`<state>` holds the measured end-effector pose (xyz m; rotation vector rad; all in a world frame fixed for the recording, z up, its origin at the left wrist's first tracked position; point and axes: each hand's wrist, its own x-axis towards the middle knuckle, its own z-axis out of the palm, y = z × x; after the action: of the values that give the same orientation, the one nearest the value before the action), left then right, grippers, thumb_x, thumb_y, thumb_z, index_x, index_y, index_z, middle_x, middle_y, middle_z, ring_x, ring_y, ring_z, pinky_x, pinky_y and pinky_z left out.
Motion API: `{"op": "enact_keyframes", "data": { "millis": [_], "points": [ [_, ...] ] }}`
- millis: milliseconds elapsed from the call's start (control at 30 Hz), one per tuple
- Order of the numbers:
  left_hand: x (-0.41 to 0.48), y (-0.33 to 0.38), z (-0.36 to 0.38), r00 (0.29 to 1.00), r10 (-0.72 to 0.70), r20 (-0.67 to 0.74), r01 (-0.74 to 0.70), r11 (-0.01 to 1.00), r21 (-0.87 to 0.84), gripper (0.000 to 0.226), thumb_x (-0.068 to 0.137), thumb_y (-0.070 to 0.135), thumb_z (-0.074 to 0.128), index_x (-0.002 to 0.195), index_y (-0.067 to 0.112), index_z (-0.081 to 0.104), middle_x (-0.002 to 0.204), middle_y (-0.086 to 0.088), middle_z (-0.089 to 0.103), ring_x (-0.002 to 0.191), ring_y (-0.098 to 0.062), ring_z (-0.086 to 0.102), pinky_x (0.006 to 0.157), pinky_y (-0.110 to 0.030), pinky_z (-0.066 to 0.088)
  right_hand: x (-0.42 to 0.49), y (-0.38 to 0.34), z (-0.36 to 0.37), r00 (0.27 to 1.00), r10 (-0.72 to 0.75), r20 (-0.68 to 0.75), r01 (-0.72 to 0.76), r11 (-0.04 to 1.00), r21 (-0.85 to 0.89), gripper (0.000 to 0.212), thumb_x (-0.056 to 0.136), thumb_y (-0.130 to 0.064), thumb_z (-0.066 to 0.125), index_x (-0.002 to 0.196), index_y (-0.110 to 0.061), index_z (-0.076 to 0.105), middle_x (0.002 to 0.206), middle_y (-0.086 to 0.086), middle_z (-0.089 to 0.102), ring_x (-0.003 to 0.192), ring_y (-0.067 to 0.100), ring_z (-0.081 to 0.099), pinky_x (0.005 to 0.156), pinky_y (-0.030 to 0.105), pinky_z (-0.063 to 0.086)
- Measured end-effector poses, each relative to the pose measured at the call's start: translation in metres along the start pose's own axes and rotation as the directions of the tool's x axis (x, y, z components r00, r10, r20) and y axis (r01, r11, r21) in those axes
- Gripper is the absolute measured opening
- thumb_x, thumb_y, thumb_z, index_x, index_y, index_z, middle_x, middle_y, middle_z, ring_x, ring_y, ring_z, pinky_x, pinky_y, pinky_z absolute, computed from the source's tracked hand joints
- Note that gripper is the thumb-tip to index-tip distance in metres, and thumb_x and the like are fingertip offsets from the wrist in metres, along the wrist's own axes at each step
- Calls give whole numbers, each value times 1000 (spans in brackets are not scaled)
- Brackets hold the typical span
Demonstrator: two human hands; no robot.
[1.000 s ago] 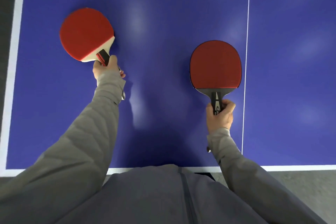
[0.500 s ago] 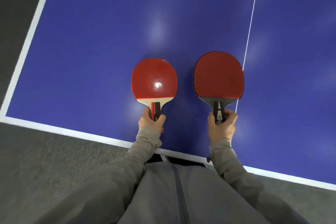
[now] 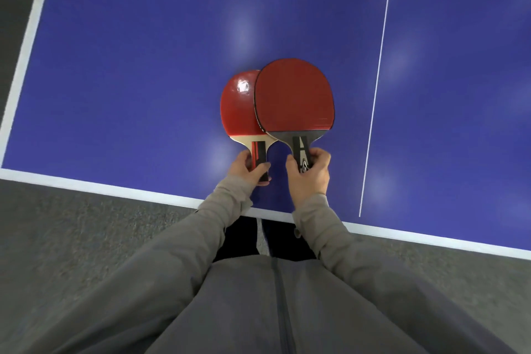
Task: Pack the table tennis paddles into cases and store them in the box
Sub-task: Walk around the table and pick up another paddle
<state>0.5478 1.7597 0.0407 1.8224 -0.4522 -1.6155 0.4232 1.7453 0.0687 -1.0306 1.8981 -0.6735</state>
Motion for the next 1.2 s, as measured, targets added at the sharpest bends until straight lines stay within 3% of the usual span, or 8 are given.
{"op": "enact_keyframes", "data": {
  "millis": [167, 300, 467, 733, 867, 967, 1067, 1200],
  "points": [
    [-4, -1, -17, 980, -38, 196, 85, 968, -237, 36, 85, -21, 45, 112, 3, 44, 89, -8, 59, 77, -18, 63, 67, -29, 57, -9, -10, 28, 996, 46, 82, -46, 999, -13, 34, 83, -26, 67, 100, -21, 37, 79, -18, 51, 71, 7, 54, 67, 19, 42],
    [0, -2, -25, 964, -27, 264, 105, 952, -288, 37, 84, -24, 44, 101, 8, 52, 92, -10, 59, 83, -21, 61, 66, -27, 59, -19, -11, 37, 988, 58, 144, -49, 997, -66, 39, 86, -26, 64, 112, -11, 40, 98, -1, 58, 89, 23, 57, 78, 34, 46],
    [1, -4, -29, 951, -32, 307, 119, 955, -271, 46, 86, -22, 43, 126, 0, 45, 97, -9, 60, 85, -19, 62, 71, -26, 57, -29, -8, 38, 986, 19, 165, 5, 989, -149, 49, 84, -24, 67, 121, -4, 42, 118, 11, 57, 107, 30, 53, 94, 45, 42],
    [-2, 10, -28, 954, -143, 263, 189, 969, -157, 47, 94, -11, 39, 139, 2, 37, 109, -7, 53, 105, -21, 49, 60, -10, 51, -34, -7, 52, 985, -51, 167, 93, 962, -257, 52, 84, -32, 67, 123, -5, 44, 123, 9, 54, 119, 25, 44, 98, 32, 30],
    [-9, 10, -33, 922, -18, 387, 139, 948, -288, 60, 79, -25, 46, 135, -7, 36, 110, -21, 52, 90, -27, 53, 79, -27, 50, -35, -4, 47, 981, -100, 166, 149, 937, -315, 52, 85, -34, 66, 124, -7, 47, 122, 7, 53, 117, 24, 45, 94, 29, 29],
    [-6, 13, -36, 901, -46, 431, 195, 930, -310, 78, 58, -20, 44, 134, 1, 39, 102, -17, 55, 83, -25, 58, 73, -29, 53, -36, -1, 40, 969, -137, 207, 203, 916, -346, 49, 87, -34, 63, 127, -10, 48, 121, 8, 50, 114, 23, 46, 93, 28, 30],
    [-2, 14, -37, 898, -124, 422, 249, 934, -257, 60, 76, -25, 39, 129, 2, 46, 91, -12, 59, 72, -15, 65, 69, -27, 56, -38, 0, 32, 963, -140, 231, 214, 919, -332, 42, 91, -29, 58, 128, -12, 50, 121, 8, 50, 112, 24, 49, 97, 33, 33],
    [2, 12, -31, 954, -159, 253, 194, 974, -119, 13, 88, 17, 62, 100, 16, 57, 89, 2, 64, 82, -14, 63, 76, -28, 54, -39, 10, 12, 969, -192, 156, 237, 898, -370, 39, 94, -24, 54, 132, -12, 50, 127, 8, 49, 117, 25, 48, 98, 37, 34]
  ]
}}
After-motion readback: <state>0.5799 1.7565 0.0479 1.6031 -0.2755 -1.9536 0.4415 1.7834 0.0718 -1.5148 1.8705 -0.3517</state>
